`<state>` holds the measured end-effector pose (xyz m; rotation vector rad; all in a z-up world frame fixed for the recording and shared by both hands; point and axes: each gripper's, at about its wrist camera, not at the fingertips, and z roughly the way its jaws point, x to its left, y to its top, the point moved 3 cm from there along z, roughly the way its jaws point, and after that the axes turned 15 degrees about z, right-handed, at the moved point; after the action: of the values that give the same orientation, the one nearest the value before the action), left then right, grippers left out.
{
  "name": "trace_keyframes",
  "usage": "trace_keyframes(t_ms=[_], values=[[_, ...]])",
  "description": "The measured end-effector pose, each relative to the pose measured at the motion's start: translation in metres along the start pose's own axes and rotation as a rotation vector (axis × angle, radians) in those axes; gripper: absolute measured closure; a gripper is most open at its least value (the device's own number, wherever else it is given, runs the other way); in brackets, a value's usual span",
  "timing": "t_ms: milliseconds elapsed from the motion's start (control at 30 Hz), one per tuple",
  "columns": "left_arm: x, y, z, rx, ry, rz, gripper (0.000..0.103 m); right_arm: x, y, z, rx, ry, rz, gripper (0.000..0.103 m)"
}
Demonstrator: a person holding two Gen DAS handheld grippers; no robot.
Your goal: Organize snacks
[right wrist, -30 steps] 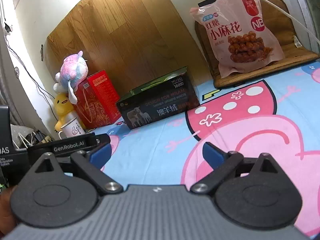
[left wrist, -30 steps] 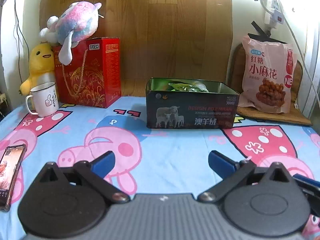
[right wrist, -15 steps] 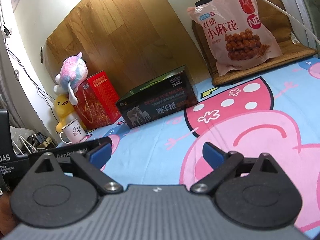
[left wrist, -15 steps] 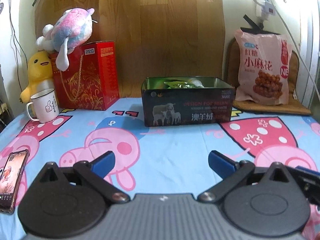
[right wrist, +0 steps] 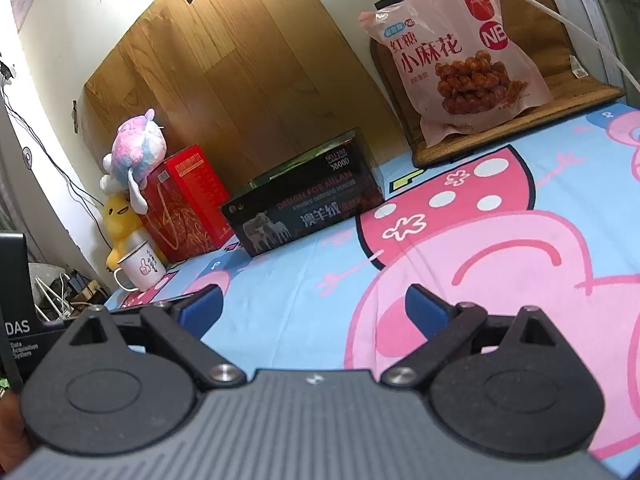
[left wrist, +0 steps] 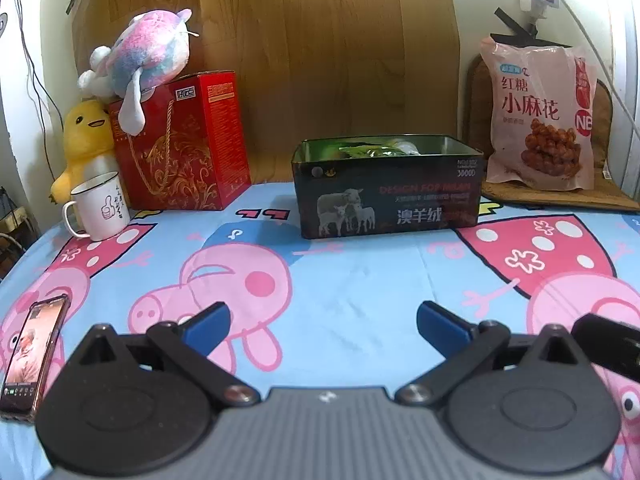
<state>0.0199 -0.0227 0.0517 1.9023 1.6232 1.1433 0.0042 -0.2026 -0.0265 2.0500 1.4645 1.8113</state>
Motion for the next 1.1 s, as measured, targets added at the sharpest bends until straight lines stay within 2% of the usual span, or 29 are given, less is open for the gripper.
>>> trace_keyframes(t_ms=[700, 1100], values=[[0.001, -0.002, 0.009, 0.055, -0.034, -0.014, 0.0, -0.003, 0.0, 0.001, 0.005, -0.007, 0.007, 0.004], [0.002, -0.002, 0.013, 0.068, -0.021, -0.021, 0.0, -0.003, 0.0, 0.002, 0.009, -0.01, 0.007, 0.004]])
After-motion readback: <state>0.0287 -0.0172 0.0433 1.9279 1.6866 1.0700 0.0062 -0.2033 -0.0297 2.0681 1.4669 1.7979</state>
